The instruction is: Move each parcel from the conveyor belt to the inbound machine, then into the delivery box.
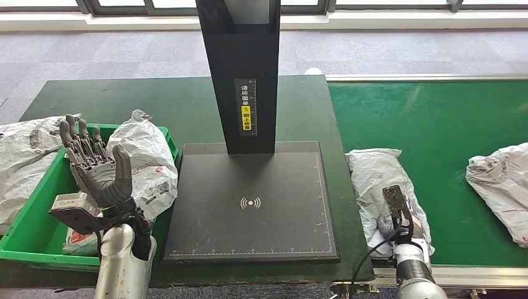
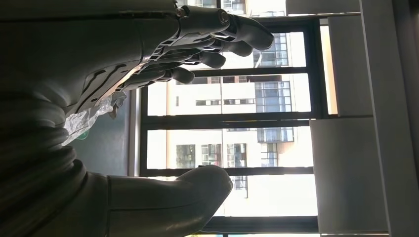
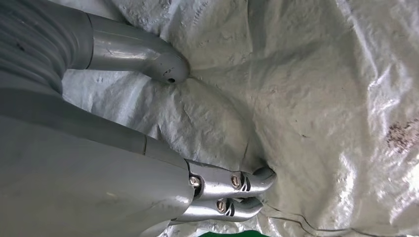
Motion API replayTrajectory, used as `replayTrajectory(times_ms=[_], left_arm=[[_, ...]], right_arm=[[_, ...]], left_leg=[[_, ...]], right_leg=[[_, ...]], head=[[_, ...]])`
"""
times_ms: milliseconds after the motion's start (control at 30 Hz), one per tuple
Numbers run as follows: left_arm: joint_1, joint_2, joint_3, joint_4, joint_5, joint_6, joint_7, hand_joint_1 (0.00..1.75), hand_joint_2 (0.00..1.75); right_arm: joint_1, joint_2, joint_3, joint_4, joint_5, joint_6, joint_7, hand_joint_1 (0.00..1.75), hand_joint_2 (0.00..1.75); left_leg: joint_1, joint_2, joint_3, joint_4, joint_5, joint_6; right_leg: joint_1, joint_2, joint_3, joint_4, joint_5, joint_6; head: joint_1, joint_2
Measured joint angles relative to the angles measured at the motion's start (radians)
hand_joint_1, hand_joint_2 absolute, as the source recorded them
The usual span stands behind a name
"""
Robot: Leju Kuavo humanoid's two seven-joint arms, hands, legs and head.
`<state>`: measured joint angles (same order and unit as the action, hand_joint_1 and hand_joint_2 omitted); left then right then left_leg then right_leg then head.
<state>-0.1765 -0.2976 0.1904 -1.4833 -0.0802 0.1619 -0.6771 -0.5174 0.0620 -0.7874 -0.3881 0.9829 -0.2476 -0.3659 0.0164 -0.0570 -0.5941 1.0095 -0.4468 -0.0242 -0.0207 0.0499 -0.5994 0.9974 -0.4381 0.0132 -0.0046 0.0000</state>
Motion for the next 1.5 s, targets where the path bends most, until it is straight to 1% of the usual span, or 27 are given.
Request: replayTrajectory(times_ms=[67,133,233,400,833,1500], left_arm=[[-0.001,0.0,0.0,0.004,0.0,0.0,0.0,0.0,1.75],[-0.001,0.0,0.0,0.007,0.0,0.0,0.0,0.0,1.75],[-0.001,0.0,0.0,0.01,-0.001,0.0,0.0,0.0,1.75],[-0.001,0.0,0.0,0.015,-0.001,0.002,0.0,0.0,1.75],[-0.001,0.0,0.0,0.019,-0.001,0.005,0.0,0.0,1.75],[-0.001,0.001,-0.001,0.02,-0.001,0.005,0.0,0.0,1.75]], right_arm=[[-0.011,0.0,0.0,0.007,0.037,0.003,0.054,0.87,1.75],[-0.018,-0.001,0.0,0.013,0.058,0.006,0.083,1.75,1.75],[-0.023,-0.003,0.0,0.018,0.072,0.007,0.098,1.75,1.75],[-0.026,-0.004,0.0,0.02,0.075,0.012,0.094,1.75,1.75],[-0.025,-0.006,0.0,0.021,0.014,0.125,-0.012,1.75,1.75],[-0.023,-0.006,0.0,0.021,0.012,0.135,-0.016,1.75,1.75]], left_leg=[[0.0,0.0,0.003,0.0,-0.001,0.001],[0.0,0.0,0.006,0.0,-0.001,0.002],[0.0,-0.002,0.009,0.0,-0.002,0.003],[0.0,-0.003,0.01,0.002,-0.001,0.004],[0.001,-0.002,0.01,0.002,-0.003,0.003],[0.001,-0.002,0.01,0.002,-0.003,0.003]], right_leg=[[0.0,0.0,0.003,-0.001,-0.001,0.001],[0.0,0.0,0.007,-0.002,-0.002,0.002],[0.0,-0.001,0.012,-0.003,-0.003,0.004],[0.0,-0.002,0.015,-0.004,-0.002,0.005],[0.001,-0.001,0.014,-0.004,-0.003,0.004],[0.002,-0.001,0.014,-0.004,-0.003,0.004]], head=[[0.0,0.0],[0.0,0.0],[0.0,0.0],[0.0,0.0],[0.0,0.0],[0.0,0.0]])
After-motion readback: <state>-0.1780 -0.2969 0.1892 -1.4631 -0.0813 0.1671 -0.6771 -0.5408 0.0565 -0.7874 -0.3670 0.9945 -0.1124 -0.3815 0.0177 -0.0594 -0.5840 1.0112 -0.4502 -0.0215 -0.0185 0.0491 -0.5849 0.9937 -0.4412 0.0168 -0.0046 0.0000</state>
